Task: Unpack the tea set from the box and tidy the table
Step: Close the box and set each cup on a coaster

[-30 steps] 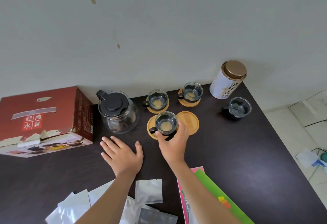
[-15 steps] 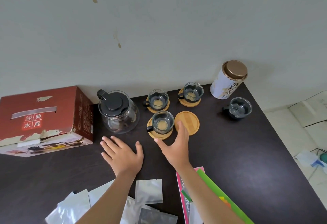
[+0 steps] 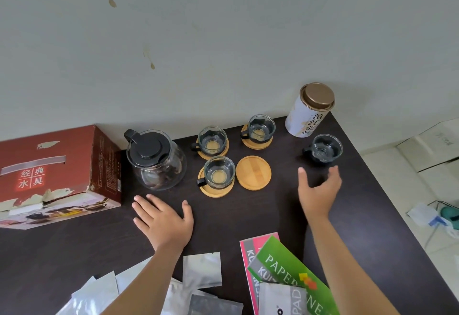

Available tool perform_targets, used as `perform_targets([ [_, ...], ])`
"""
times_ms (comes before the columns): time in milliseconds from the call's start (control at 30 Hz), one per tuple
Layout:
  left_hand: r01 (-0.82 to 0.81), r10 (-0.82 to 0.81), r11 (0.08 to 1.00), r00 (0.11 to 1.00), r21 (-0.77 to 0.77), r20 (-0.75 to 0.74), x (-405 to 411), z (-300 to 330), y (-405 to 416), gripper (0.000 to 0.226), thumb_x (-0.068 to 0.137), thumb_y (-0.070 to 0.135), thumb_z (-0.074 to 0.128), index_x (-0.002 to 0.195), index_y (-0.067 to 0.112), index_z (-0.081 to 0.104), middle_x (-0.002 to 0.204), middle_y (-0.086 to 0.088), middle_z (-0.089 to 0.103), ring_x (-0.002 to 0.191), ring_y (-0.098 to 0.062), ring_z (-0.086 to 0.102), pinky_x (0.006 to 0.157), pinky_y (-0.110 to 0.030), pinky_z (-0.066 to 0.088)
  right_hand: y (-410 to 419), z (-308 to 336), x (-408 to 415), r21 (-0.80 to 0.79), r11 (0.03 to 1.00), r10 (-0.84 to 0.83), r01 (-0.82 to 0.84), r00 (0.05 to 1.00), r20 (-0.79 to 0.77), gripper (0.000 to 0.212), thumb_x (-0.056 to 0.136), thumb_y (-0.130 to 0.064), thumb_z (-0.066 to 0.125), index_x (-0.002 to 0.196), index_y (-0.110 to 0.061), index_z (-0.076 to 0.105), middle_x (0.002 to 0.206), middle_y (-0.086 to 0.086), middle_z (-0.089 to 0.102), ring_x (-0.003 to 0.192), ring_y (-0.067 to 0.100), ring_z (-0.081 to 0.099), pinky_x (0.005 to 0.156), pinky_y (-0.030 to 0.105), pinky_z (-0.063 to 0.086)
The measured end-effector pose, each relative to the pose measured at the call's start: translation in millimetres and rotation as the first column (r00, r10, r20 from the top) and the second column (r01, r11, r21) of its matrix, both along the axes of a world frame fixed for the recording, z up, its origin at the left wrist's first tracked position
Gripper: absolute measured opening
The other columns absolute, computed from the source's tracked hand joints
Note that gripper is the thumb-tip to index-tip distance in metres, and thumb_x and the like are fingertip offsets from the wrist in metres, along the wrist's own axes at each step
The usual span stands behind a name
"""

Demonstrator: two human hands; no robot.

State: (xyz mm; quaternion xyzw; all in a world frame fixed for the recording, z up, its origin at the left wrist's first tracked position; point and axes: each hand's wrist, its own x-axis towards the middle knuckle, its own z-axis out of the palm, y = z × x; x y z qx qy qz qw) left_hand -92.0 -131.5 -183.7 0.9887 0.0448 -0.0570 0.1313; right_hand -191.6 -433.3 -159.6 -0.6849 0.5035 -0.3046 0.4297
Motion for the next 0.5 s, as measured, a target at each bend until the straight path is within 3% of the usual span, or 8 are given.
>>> perform_targets([
  [133, 0.0, 0.0, 1.0, 1.0, 0.003, 0.006, 0.1, -0.8, -0.4, 0.093, 0.078, 0.057, 0.033, 0.141, -0.011, 0.022, 0.149, -0.034, 0.016, 0.139, -0.046, 0.014, 0.106, -0.062, 0.021, -37.7, 3.5, 13.6, 0.089, 0.995, -0.053, 0.049, 0.998, 0.046, 0.109, 0.075, -0.031, 0.08, 0.152, -0.005, 0.007, 0.153, 0.011, 0.021, 0.142, 0.018, 0.025, 0.113, 0.024, 0.022],
  [233, -0.004, 0.004, 1.0, 1.0, 0.004, 0.004, 0.5, -1.6, -1.1, 0.094, 0.077, 0.057, 0.033, 0.141, -0.012, 0.023, 0.149, -0.035, 0.016, 0.139, -0.046, 0.014, 0.106, -0.062, 0.021, -57.6, 2.9, 23.5, 0.114, 0.993, -0.042, 0.035, 0.997, 0.063, 0.12, 0.068, -0.032, 0.086, 0.152, -0.008, 0.004, 0.157, 0.008, 0.016, 0.144, 0.016, 0.02, 0.11, 0.02, 0.018],
  [400, -0.008, 0.008, 1.0, 1.0, 0.008, 0.011, -0.4, -2.0, -0.5, 0.093, 0.078, 0.055, 0.036, 0.141, -0.012, 0.022, 0.149, -0.034, 0.016, 0.14, -0.046, 0.013, 0.107, -0.062, 0.02, -70.7, 0.4, 34.9, 0.106, 0.994, -0.026, 0.022, 0.999, 0.038, 0.115, 0.065, -0.033, 0.087, 0.151, -0.011, 0.013, 0.156, 0.005, 0.023, 0.143, 0.018, 0.025, 0.113, 0.024, 0.022],
  [500, -0.008, 0.008, 1.0, 1.0, 0.013, 0.008, -0.2, -2.4, -0.3, 0.092, 0.078, 0.054, 0.039, 0.141, -0.011, 0.022, 0.15, -0.034, 0.015, 0.14, -0.045, 0.013, 0.107, -0.062, 0.02, -72.0, -0.1, 36.5, 0.077, 0.996, -0.058, 0.054, 0.997, 0.046, 0.103, 0.061, -0.041, 0.085, 0.144, -0.014, 0.031, 0.144, 0.005, 0.042, 0.131, 0.02, 0.044, 0.11, 0.037, 0.039],
])
